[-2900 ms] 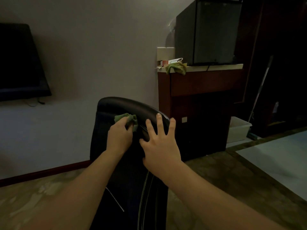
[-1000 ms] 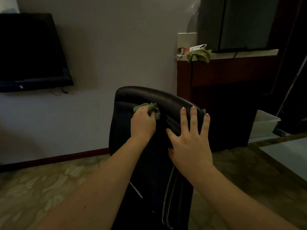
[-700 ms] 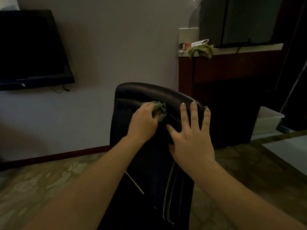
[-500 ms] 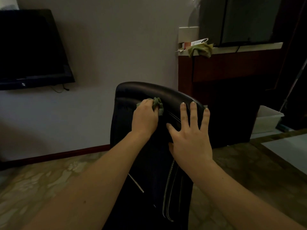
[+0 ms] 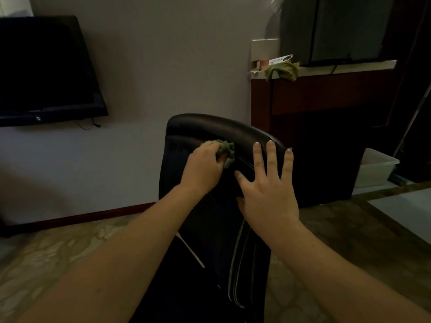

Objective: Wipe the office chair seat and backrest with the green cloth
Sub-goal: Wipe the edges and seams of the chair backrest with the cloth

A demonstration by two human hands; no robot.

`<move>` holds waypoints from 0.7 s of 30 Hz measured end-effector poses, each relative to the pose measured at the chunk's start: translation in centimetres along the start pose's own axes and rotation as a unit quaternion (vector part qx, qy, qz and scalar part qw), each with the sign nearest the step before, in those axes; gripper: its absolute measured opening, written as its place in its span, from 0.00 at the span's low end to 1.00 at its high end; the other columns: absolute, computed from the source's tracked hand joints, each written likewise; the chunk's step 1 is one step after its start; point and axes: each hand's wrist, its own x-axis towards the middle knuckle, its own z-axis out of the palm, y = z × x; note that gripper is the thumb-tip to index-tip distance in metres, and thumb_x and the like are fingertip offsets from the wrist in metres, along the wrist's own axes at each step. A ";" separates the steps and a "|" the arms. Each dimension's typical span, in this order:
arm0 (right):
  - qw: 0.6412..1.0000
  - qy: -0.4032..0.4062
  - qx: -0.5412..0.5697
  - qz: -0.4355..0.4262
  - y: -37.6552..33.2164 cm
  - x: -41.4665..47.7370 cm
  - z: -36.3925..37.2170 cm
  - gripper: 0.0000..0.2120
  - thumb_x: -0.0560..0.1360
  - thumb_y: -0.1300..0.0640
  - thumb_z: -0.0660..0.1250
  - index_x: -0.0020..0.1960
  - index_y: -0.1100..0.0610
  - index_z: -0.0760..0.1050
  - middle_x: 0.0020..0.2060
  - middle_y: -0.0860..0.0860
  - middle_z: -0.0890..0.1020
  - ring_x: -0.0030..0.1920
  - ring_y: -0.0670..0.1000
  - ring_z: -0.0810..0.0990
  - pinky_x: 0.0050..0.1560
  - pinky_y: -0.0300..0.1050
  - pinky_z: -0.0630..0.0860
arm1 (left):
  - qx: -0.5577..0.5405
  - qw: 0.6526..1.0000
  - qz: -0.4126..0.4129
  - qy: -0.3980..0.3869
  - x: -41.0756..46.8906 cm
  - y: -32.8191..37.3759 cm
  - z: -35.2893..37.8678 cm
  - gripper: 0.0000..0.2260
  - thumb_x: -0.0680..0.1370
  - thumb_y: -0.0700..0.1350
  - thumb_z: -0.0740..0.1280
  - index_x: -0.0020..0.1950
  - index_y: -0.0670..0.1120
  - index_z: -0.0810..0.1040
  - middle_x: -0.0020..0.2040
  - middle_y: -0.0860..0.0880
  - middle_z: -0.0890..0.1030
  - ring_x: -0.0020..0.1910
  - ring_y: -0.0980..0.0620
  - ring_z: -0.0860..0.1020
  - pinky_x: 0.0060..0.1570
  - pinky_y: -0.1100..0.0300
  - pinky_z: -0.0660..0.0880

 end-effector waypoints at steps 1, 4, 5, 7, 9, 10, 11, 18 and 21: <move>1.000 0.001 0.001 -0.001 0.0 0.0 -0.1 0.26 0.80 0.40 0.56 0.76 0.44 0.62 0.77 0.67 0.42 0.76 0.72 0.38 0.70 0.75 0.39 | 0.001 1.000 -0.019 0.004 0.6 -0.2 -0.2 0.10 0.83 0.43 0.65 0.62 0.44 0.80 0.59 0.47 0.81 0.57 0.49 0.78 0.57 0.58 0.73; 1.000 -0.001 0.000 0.000 0.1 0.1 -0.1 0.25 0.81 0.41 0.56 0.76 0.44 0.62 0.77 0.67 0.42 0.76 0.72 0.39 0.70 0.76 0.38 | -0.002 0.997 -0.072 0.022 1.6 -0.4 0.4 0.08 0.83 0.44 0.64 0.56 0.43 0.81 0.54 0.47 0.80 0.52 0.48 0.79 0.49 0.57 0.73; 1.000 -0.004 -0.003 -0.001 0.2 0.1 0.1 0.25 0.81 0.41 0.56 0.76 0.44 0.62 0.77 0.67 0.42 0.76 0.72 0.39 0.70 0.76 0.39 | -0.003 0.996 -0.080 0.025 1.5 -0.3 0.9 0.08 0.83 0.44 0.64 0.56 0.43 0.80 0.54 0.47 0.80 0.52 0.48 0.79 0.50 0.56 0.73; 1.000 -0.002 0.000 0.003 0.2 0.1 0.3 0.24 0.80 0.41 0.57 0.75 0.45 0.64 0.77 0.67 0.44 0.76 0.72 0.40 0.70 0.76 0.39 | -0.006 0.996 -0.085 0.037 1.2 -0.1 1.5 0.08 0.83 0.44 0.64 0.57 0.43 0.80 0.55 0.48 0.80 0.52 0.50 0.78 0.50 0.58 0.71; 1.000 0.002 0.007 0.007 0.3 0.0 0.4 0.24 0.80 0.41 0.58 0.75 0.45 0.65 0.78 0.67 0.44 0.76 0.72 0.40 0.70 0.75 0.38 | -0.012 0.995 -0.079 0.054 0.9 0.3 1.9 0.07 0.82 0.43 0.64 0.56 0.44 0.80 0.53 0.50 0.80 0.49 0.54 0.76 0.47 0.65 0.68; 1.000 0.003 0.007 0.006 0.4 0.0 0.5 0.24 0.80 0.41 0.58 0.75 0.45 0.65 0.78 0.66 0.44 0.76 0.72 0.40 0.70 0.75 0.38 | -0.017 0.995 -0.072 0.059 0.7 0.5 2.0 0.06 0.82 0.43 0.64 0.55 0.44 0.80 0.52 0.51 0.79 0.47 0.56 0.74 0.44 0.69 0.66; 1.000 0.004 0.007 0.004 0.5 0.0 0.5 0.24 0.80 0.41 0.57 0.75 0.45 0.65 0.78 0.66 0.44 0.76 0.72 0.40 0.70 0.75 0.38 | -0.023 0.996 -0.062 0.062 0.4 0.8 2.1 0.06 0.82 0.42 0.65 0.55 0.45 0.81 0.51 0.53 0.78 0.46 0.58 0.73 0.42 0.73 0.65; 1.000 0.019 0.014 -0.009 0.7 -0.2 0.8 0.25 0.79 0.40 0.56 0.75 0.44 0.65 0.78 0.66 0.44 0.76 0.71 0.39 0.70 0.74 0.35 | -0.021 0.999 0.039 -0.003 -1.4 0.8 0.7 0.13 0.82 0.41 0.66 0.66 0.43 0.79 0.64 0.48 0.80 0.61 0.54 0.76 0.62 0.67 0.66; 0.999 0.021 0.007 -0.024 0.9 0.0 1.0 0.26 0.80 0.39 0.55 0.77 0.43 0.60 0.77 0.66 0.40 0.76 0.70 0.36 0.70 0.74 0.34 | 0.048 0.995 0.071 -0.049 0.0 -0.8 -0.9 0.15 0.82 0.42 0.66 0.69 0.43 0.77 0.68 0.46 0.79 0.67 0.47 0.76 0.66 0.61 0.67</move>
